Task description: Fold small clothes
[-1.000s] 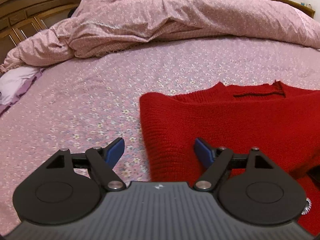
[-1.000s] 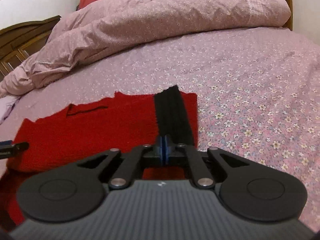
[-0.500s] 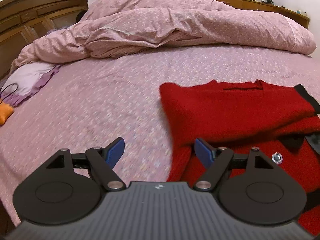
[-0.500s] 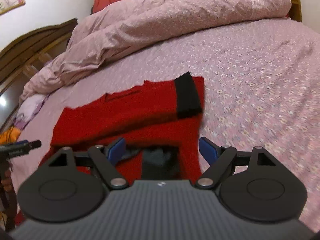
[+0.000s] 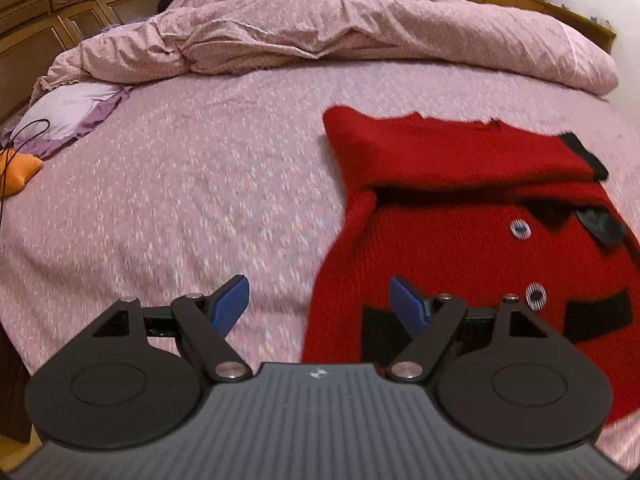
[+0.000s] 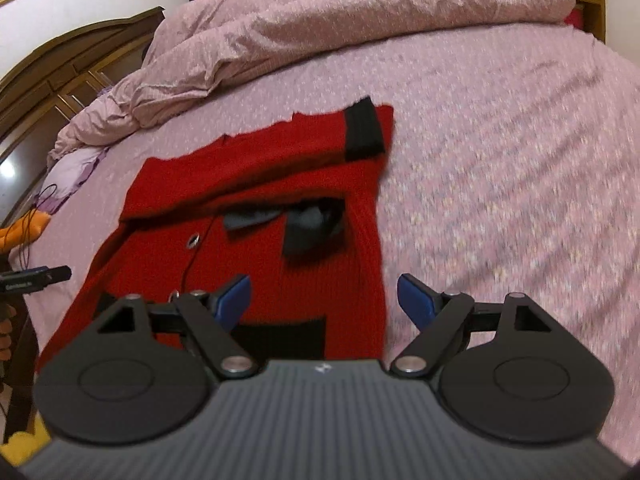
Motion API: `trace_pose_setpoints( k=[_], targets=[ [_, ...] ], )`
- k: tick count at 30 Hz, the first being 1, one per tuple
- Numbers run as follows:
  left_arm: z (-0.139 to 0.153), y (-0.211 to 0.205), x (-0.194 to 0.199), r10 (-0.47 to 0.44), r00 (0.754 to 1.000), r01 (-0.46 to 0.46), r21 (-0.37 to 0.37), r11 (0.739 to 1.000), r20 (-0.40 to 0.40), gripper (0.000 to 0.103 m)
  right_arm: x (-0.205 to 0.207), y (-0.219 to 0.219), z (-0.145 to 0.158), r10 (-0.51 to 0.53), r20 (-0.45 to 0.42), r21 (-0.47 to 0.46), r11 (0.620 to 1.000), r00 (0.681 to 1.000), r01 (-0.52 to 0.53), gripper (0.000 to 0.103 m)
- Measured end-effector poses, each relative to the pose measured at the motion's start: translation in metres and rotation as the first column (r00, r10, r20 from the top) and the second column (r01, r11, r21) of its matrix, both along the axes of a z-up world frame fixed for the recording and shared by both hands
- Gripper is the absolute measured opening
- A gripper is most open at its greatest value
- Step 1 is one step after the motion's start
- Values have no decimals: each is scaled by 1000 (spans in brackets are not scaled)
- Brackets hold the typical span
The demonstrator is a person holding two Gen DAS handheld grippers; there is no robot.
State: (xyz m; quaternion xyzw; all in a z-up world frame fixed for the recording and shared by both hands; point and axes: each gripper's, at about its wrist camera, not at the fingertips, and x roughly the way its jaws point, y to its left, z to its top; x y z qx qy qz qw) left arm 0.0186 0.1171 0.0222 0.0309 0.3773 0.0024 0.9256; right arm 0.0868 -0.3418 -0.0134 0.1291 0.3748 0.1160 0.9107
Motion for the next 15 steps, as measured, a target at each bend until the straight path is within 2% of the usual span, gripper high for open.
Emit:
trace_pose_setpoints(
  k=[7, 11, 15],
  targets=[
    [-16, -6, -18, -36, 998, 36, 5, 999, -57, 81, -14, -5, -14, 1, -67, 6, 1000, 998, -1, 81],
    [-27, -6, -18, -26, 995, 25, -8, 1000, -99, 81, -19, -8, -23, 0, -95, 22, 1000, 995, 3, 81],
    [-35, -9, -19, -47, 994, 47, 1, 999, -103, 81, -22, -6, -31, 10, -122, 28, 1000, 992, -7, 81]
  ],
)
